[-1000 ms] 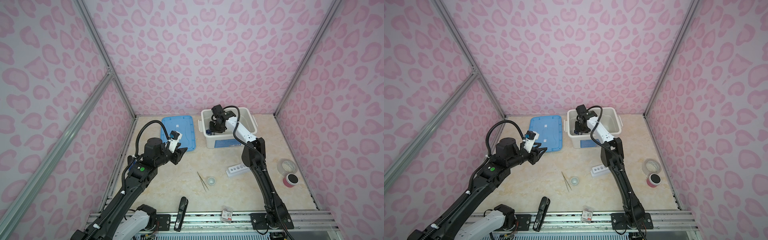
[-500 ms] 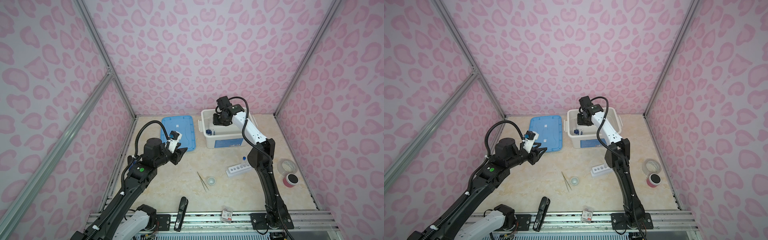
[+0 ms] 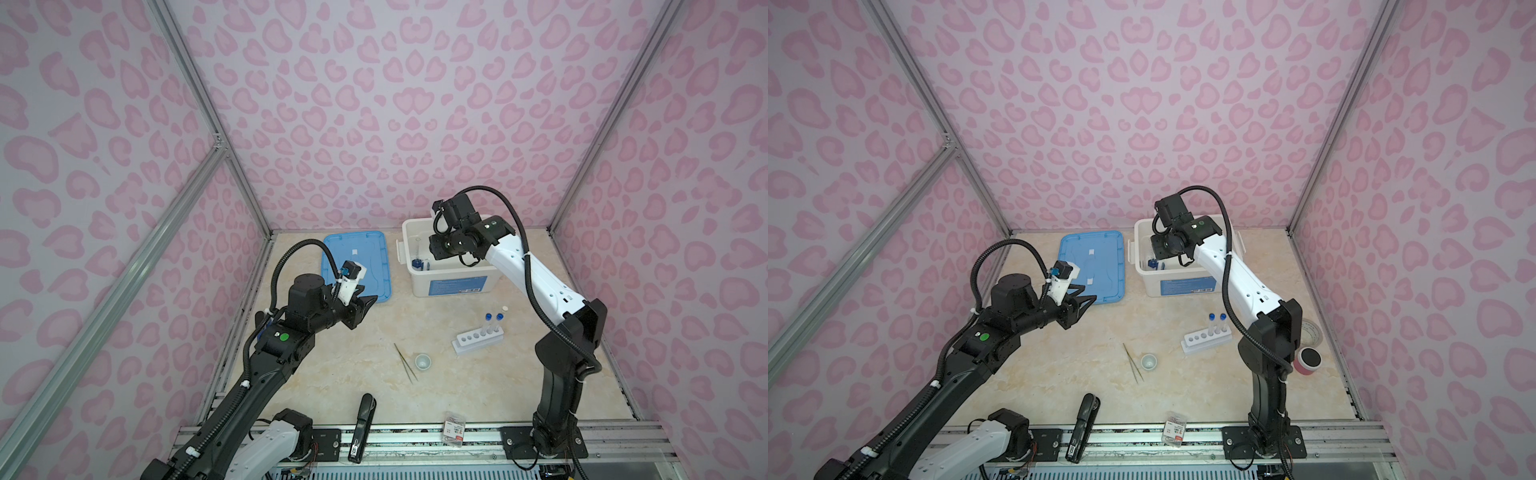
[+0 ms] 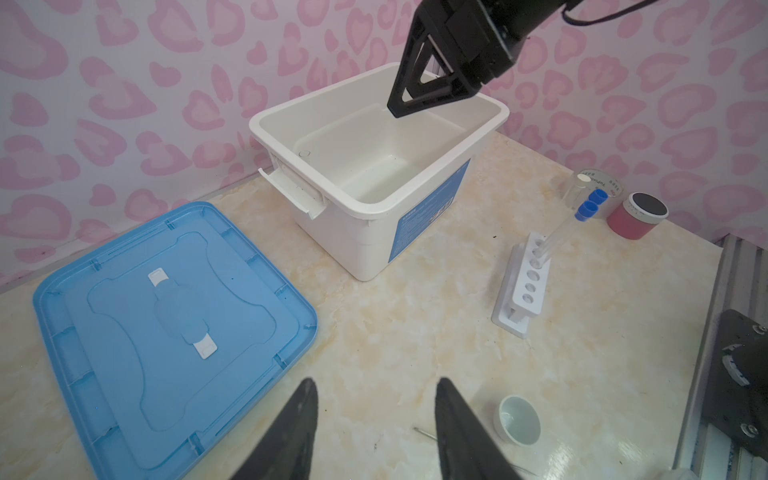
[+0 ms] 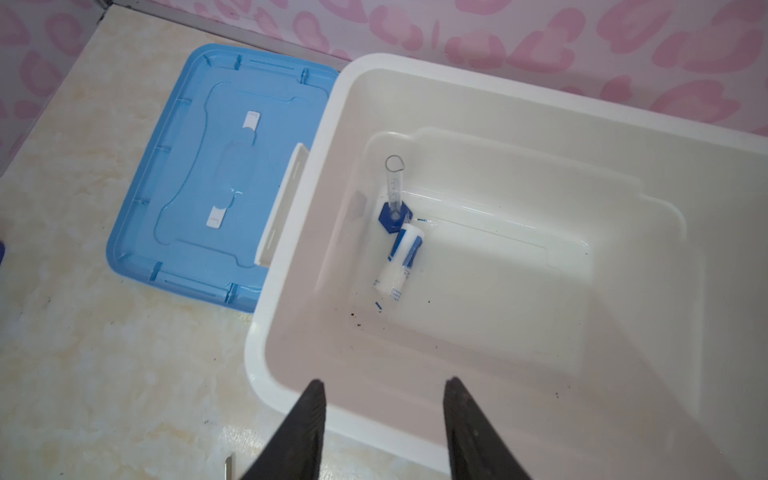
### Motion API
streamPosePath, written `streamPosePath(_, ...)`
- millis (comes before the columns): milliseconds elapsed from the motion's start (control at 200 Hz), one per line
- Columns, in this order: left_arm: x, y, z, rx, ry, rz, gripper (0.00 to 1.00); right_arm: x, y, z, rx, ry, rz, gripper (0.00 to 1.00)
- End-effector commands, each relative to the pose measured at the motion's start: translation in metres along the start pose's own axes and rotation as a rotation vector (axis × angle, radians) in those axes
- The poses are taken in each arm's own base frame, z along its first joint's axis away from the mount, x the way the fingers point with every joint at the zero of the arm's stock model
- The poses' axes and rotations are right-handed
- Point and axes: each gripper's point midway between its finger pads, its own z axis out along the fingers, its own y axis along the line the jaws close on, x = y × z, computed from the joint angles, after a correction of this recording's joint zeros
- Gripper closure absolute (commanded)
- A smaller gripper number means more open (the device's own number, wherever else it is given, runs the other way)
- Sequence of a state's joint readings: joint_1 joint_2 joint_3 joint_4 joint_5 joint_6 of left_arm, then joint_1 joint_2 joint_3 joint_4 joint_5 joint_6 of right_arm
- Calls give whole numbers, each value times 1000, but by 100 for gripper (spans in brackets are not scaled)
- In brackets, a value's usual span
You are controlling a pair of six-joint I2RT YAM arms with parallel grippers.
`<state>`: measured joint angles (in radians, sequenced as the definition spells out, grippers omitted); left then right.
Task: Organize the chemistry lab equipment
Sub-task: 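Move the right gripper down to the metal tweezers and close on them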
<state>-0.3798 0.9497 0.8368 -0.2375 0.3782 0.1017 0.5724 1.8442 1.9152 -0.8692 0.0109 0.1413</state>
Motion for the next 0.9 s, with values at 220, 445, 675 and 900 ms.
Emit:
streamPosePath(220, 10, -3, -1, 20, 7, -31, 52, 33, 57, -45, -136, -143, -147, 56)
streamPosePath(445, 26, -11, -4, 58, 44, -61, 52, 92, 99, -25, -182, -2, -196, 59)
streamPosePath(675, 55, -19, -14, 67, 122, -71, 51, 140, 131, 0, -216, 120, -149, 62)
streamPosePath(900, 64, -31, -24, 106, 93, -47, 48, 185, 160, 34, -196, 230, -163, 65)
